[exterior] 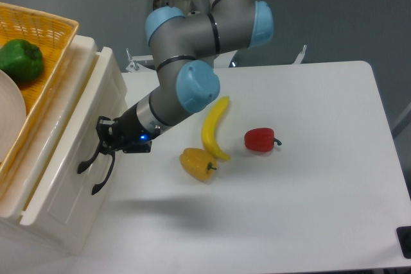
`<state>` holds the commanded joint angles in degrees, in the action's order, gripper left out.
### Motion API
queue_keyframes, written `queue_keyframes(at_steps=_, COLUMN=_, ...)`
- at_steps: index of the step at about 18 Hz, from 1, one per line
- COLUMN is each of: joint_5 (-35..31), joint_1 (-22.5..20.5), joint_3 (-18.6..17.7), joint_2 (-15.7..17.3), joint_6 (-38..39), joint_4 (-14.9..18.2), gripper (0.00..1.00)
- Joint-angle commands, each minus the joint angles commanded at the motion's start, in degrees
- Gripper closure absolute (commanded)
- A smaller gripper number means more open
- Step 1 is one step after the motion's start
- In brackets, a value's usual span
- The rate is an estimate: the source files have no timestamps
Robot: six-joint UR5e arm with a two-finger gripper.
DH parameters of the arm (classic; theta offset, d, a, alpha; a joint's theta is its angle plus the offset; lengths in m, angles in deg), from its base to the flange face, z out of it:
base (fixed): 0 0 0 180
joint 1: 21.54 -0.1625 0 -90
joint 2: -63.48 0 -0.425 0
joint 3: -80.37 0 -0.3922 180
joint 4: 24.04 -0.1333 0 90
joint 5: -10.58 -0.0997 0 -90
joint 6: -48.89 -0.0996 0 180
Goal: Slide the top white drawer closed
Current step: 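Push the white drawer front inward into the cabinet with the gripper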
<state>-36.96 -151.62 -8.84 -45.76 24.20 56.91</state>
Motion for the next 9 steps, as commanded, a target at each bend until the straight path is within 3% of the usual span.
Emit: queue_keyframes(at_steps=9, joint_5=-0.09, joint_1=1.93, joint_3=0.00, joint_2=-0.09, joint_6=-0.09, joint_4=-0.09, gripper=1.00)
